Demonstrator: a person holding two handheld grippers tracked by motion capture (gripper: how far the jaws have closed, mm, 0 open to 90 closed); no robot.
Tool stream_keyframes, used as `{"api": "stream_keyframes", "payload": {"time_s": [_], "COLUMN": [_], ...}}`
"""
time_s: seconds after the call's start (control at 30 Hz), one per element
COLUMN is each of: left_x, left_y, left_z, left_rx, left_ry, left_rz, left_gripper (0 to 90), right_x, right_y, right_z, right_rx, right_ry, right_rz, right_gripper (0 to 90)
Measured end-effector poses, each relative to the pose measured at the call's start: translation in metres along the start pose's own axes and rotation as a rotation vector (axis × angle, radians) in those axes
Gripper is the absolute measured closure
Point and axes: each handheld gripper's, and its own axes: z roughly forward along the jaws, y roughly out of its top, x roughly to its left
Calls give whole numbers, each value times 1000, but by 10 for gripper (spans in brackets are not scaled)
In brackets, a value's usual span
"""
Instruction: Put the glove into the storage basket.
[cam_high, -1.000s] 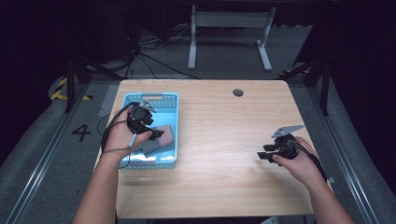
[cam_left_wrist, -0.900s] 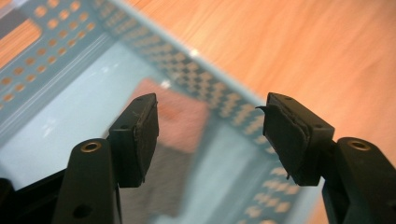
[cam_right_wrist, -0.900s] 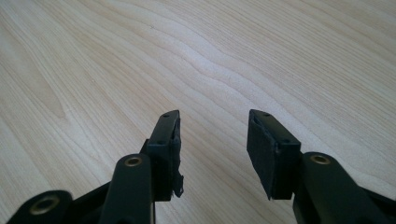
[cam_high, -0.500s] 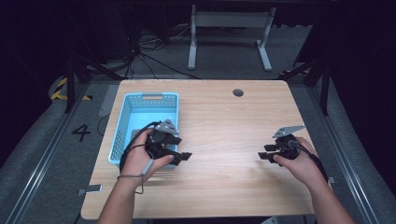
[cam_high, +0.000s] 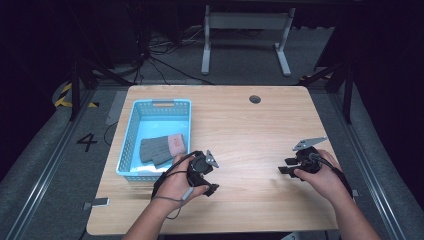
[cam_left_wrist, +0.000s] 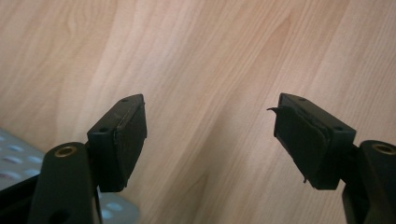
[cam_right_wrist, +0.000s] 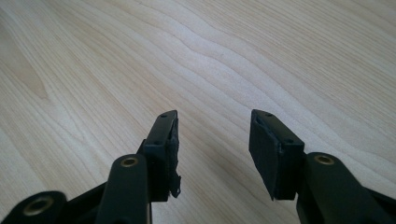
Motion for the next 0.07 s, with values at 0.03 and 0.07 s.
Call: {"api": "stream_keyframes", "payload": {"time_s": [0.03,0.07], "left_x": [0,-2], "left_y": [0,0], "left_z": [1,1], "left_rx": [-7,-16], "left_ry": [-18,-22], "left_rz": [-6,-10], "left_gripper": [257,254], "right_x": [0,-1], "right_y": [0,0], "right_z": [0,1], "right_rx": [0,-1], "right_ry": [0,1], "right_rz": [0,0], "right_gripper": [535,532]}}
